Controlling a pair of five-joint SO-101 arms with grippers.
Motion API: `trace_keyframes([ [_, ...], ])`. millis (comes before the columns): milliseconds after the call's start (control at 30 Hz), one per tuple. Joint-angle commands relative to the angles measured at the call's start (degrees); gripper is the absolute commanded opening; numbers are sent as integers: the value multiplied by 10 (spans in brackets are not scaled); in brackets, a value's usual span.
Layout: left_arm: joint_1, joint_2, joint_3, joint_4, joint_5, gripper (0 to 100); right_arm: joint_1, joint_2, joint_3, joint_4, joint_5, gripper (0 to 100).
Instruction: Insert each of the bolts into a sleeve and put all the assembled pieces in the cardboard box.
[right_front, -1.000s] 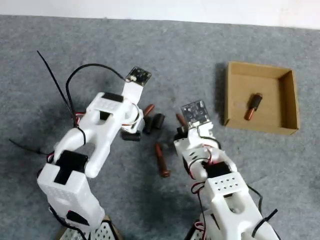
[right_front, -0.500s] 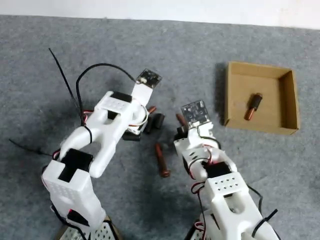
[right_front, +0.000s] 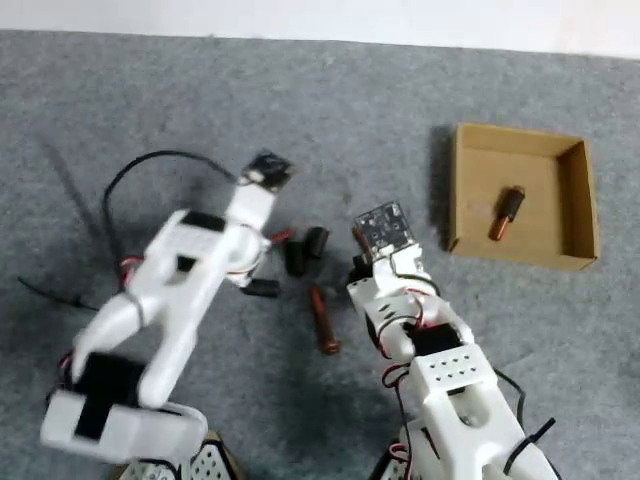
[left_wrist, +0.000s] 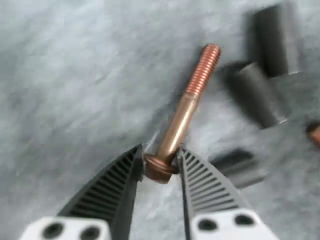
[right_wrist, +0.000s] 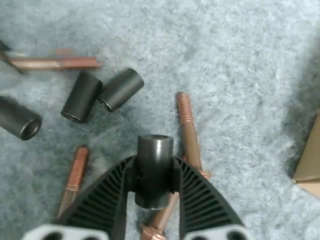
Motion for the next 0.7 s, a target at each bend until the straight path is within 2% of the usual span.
trace_keyframes([
  [0, -73, -136, 72, -52, -100, 5, 5, -11, -3, -21, 7, 5],
  [100, -95, -186, 92, -31, -282, 5, 5, -10, -1, -33, 7, 5],
  [200, -127, -213, 103, 25, -447, 5, 5, -12, 16, -58, 11, 5],
  [400, -173, -217, 103, 143, -667, 5, 5, -14, 25, -69, 11, 5],
  [533, -180, -217, 102, 173, -741, 5, 5, -12, 25, -69, 11, 5],
  [667, -175, -217, 102, 159, -718, 8, 5, -11, 25, -69, 11, 5],
])
